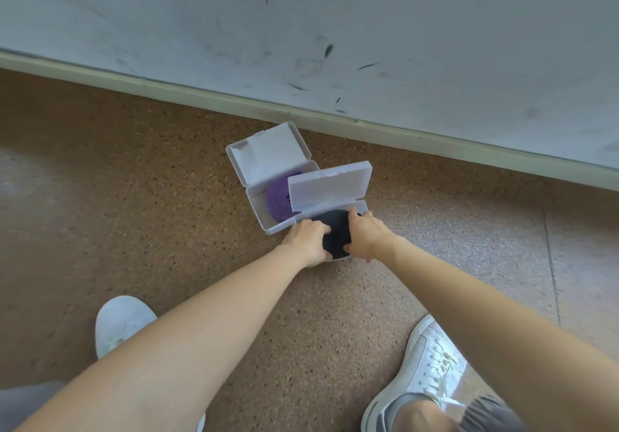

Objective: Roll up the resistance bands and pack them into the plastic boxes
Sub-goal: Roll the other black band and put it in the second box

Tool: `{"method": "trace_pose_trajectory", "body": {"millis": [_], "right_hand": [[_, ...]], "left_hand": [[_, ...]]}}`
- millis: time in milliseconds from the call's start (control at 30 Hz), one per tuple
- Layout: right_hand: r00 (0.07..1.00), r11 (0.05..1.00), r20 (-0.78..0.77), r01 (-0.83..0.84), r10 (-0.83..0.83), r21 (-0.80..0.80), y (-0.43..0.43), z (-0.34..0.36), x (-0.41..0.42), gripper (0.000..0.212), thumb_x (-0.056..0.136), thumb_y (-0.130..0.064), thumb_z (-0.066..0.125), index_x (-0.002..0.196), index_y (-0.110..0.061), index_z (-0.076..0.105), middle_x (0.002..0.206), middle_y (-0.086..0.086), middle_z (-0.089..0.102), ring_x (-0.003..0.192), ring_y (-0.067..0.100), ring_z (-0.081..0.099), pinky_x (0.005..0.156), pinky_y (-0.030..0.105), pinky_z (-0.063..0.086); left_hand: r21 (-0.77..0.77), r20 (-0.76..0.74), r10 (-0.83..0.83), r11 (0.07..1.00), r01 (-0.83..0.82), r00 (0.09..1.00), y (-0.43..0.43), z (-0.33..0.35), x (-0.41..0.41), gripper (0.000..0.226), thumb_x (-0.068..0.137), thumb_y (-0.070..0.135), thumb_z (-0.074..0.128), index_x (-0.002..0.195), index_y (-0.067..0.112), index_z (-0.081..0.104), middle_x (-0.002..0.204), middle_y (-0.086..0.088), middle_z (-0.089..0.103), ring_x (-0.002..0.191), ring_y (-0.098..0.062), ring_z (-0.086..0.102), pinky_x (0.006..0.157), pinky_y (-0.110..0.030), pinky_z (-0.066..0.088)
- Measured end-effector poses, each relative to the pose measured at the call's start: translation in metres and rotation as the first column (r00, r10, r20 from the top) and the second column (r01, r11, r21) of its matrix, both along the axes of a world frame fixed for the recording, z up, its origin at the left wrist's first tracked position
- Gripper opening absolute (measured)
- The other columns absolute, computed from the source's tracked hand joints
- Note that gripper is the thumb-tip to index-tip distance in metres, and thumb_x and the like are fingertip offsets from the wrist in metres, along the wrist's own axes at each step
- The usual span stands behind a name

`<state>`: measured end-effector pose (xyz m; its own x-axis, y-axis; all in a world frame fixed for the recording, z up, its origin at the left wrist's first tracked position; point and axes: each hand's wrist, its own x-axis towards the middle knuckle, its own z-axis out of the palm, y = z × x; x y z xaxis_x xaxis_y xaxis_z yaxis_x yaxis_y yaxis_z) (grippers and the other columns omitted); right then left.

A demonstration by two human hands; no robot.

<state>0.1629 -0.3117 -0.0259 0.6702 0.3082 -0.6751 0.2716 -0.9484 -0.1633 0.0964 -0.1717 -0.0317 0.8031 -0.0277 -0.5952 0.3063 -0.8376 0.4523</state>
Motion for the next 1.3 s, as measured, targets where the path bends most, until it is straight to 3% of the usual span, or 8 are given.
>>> {"method": "trace_pose_trajectory", "body": {"millis": [300,500,633,700,833,1000,1167,1300], "right_hand": [[0.978,0.98,0.078,-0.19,0.194,-0.055,-0.015,0.003,0.013,0.068,0.085,-0.045,0.077,0.137,-0.01,0.05,0.129,0.013,0.038,0.102,0.031,0.06,0.092,0.04,0.055],[0.99,0.985,0.137,-0.066,0.044,0.159,-0.037,-0.005,0.005,0.056,0.09,-0.042,0.073,0.139,-0.021,0.059,0.117,0.005,0.043,0.104,0.028,0.059,0.092,0.041,0.054],[0.974,0.964,0.198,0.06,-0.114,0.259,-0.047,-0.015,-0.007,0.044,0.09,-0.04,0.074,0.127,-0.019,0.065,0.119,0.003,0.049,0.104,0.028,0.061,0.089,0.045,0.056],[0.938,0.911,0.213,0.182,-0.273,0.37,-0.054,-0.016,-0.007,0.032,0.089,-0.034,0.075,0.117,-0.019,0.066,0.114,-0.001,0.052,0.099,0.025,0.063,0.085,0.043,0.057],[0.822,0.72,0.072,0.449,-0.566,0.53,-0.064,-0.011,0.007,0.018,0.095,-0.026,0.066,0.11,-0.017,0.065,0.111,0.004,0.064,0.096,0.022,0.062,0.081,0.038,0.054],[0.626,0.334,-0.48,0.758,-0.615,0.561,-0.061,0.009,0.024,0.054,0.106,-0.05,0.043,0.154,-0.025,0.041,0.142,0.006,0.054,0.121,0.028,0.057,0.101,0.046,0.051],[0.671,0.303,-0.554,0.729,-0.492,0.613,-0.051,0.031,0.032,0.052,0.106,-0.055,0.035,0.151,-0.031,0.044,0.14,0.005,0.057,0.127,0.027,0.052,0.111,0.047,0.04],[0.684,0.307,-0.486,0.701,-0.545,0.643,-0.048,0.037,0.026,0.033,0.104,-0.049,0.048,0.114,-0.025,0.069,0.116,0.005,0.068,0.109,0.021,0.061,0.099,0.041,0.049]], "left_hand": [[0.035,0.056,0.043,0.998,-0.045,0.998,-0.004,-0.004,-0.004,0.065,0.09,0.03,0.075,0.149,0.019,0.049,0.139,-0.014,0.051,0.128,-0.035,0.053,0.104,-0.044,0.049],[0.149,0.207,0.0,0.988,-0.032,0.978,-0.009,-0.002,-0.019,0.042,0.093,0.033,0.07,0.134,0.023,0.066,0.137,-0.008,0.061,0.121,-0.032,0.062,0.099,-0.044,0.053],[0.109,0.427,0.128,0.975,-0.191,0.895,0.007,0.0,-0.04,0.019,0.096,0.034,0.062,0.109,0.03,0.075,0.107,0.01,0.074,0.099,-0.016,0.068,0.078,-0.031,0.055],[0.004,0.525,0.28,0.943,-0.332,0.804,0.019,0.002,-0.045,0.014,0.095,0.031,0.064,0.106,0.029,0.073,0.099,0.012,0.068,0.087,-0.012,0.066,0.068,-0.025,0.052],[-0.181,0.59,0.489,0.855,-0.485,0.642,0.045,0.01,-0.032,0.036,0.094,0.027,0.069,0.128,0.022,0.058,0.125,0.004,0.056,0.095,-0.01,0.062,0.07,-0.017,0.05],[-0.5,0.198,0.646,0.714,-0.491,0.737,0.054,0.034,0.003,0.05,0.105,0.03,0.053,0.152,0.028,0.037,0.134,0.007,0.048,0.118,-0.009,0.05,0.082,-0.021,0.047],[-0.517,0.187,0.609,0.728,-0.45,0.771,0.05,0.034,0.002,0.026,0.105,0.034,0.051,0.129,0.026,0.058,0.129,0.007,0.055,0.119,-0.015,0.055,0.084,-0.022,0.052],[-0.378,0.273,0.486,0.848,-0.372,0.83,0.049,0.027,-0.012,0.019,0.099,0.037,0.062,0.115,0.028,0.064,0.12,0.009,0.062,0.107,-0.01,0.059,0.082,-0.017,0.048]]}}
